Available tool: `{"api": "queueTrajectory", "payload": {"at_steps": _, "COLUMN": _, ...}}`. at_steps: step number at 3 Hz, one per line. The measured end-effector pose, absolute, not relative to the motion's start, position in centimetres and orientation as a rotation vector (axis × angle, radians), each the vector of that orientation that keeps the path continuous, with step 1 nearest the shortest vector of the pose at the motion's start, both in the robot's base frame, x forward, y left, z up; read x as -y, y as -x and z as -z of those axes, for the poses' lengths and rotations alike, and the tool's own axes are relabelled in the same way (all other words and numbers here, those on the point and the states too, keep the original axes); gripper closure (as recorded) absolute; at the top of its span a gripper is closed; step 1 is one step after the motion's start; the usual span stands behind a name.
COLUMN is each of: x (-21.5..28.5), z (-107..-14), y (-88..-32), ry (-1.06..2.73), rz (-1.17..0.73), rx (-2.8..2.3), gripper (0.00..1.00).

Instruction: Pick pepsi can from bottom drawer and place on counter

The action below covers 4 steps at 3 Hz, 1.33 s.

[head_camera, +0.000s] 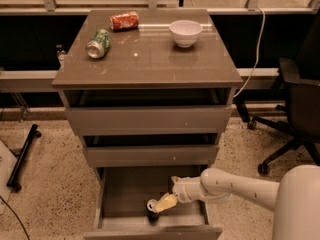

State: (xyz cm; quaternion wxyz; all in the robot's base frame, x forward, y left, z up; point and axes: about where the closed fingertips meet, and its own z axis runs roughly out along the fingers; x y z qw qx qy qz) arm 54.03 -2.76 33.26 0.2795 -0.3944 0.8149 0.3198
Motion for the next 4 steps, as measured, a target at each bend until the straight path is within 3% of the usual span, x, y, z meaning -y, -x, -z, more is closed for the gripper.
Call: {"api": "queueTrajectory", "payload": {"at_steps": 4, "x": 0.3, "z": -24.7, "y": -54.7, "ry": 1.013, "rz": -0.916, "rx": -2.226, "gripper": 0.00}}
